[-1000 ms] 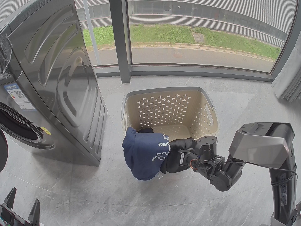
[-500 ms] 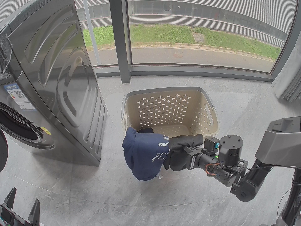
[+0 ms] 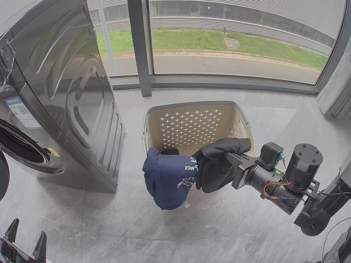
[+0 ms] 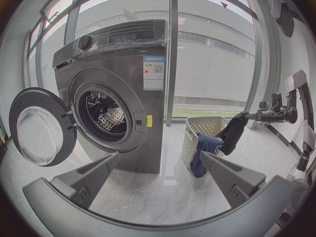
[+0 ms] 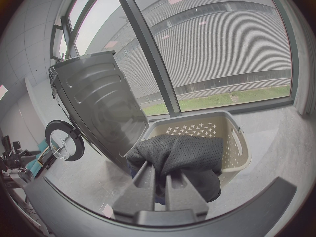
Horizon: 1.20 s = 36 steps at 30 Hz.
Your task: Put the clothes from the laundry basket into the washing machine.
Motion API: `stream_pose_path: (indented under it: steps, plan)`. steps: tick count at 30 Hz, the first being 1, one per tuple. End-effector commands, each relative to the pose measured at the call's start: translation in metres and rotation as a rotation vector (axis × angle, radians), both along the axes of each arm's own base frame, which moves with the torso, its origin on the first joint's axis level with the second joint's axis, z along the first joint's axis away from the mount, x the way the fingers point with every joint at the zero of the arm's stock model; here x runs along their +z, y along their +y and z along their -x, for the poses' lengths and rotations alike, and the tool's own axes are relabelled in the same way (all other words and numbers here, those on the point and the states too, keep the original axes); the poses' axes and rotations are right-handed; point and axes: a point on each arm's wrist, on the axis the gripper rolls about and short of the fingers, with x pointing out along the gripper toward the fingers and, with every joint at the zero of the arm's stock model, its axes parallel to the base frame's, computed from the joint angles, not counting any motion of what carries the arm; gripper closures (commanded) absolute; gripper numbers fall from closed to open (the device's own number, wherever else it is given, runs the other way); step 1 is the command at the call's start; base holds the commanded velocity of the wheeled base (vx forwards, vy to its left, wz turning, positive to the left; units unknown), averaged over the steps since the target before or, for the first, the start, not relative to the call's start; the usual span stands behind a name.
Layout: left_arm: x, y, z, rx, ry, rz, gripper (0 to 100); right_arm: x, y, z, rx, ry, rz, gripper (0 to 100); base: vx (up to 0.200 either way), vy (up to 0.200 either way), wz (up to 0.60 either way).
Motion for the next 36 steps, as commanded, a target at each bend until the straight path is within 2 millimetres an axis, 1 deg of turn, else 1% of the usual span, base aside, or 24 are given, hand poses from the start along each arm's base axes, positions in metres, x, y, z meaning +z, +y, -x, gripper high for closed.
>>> stream_pose_path:
  steps: [1, 3, 7, 11, 17, 32, 36]
  plan:
    - [-0.005, 0.000, -0.001, 0.001, 0.007, 0.003, 0, 0.023, -0.007, 0.009, -0.001, -0.072, -0.039, 100, 0.000, 0.000, 0.00]
    - [-0.005, 0.000, -0.001, 0.001, 0.007, 0.003, 0, 0.030, -0.009, 0.012, 0.002, -0.090, -0.038, 100, 0.000, 0.000, 0.00]
    - [-0.005, 0.000, -0.001, 0.001, 0.007, 0.003, 0, 0.036, -0.009, 0.019, 0.016, -0.114, -0.040, 100, 0.000, 0.000, 0.00]
    - [-0.005, 0.000, -0.001, 0.004, 0.007, 0.005, 0, 0.043, -0.013, 0.023, 0.013, -0.143, -0.037, 100, 0.000, 0.000, 0.00]
    - [-0.005, 0.000, -0.001, 0.006, 0.009, 0.005, 0, 0.044, -0.013, 0.024, 0.017, -0.146, -0.038, 100, 0.000, 0.000, 0.00]
    - [-0.004, 0.000, 0.000, 0.006, 0.007, 0.008, 0, 0.044, -0.013, 0.024, 0.029, -0.155, -0.048, 100, -0.200, 0.000, 0.00]
    - [-0.004, 0.000, 0.000, 0.009, 0.007, 0.006, 0, 0.047, -0.012, 0.023, 0.033, -0.170, -0.064, 100, 0.000, 0.000, 0.00]
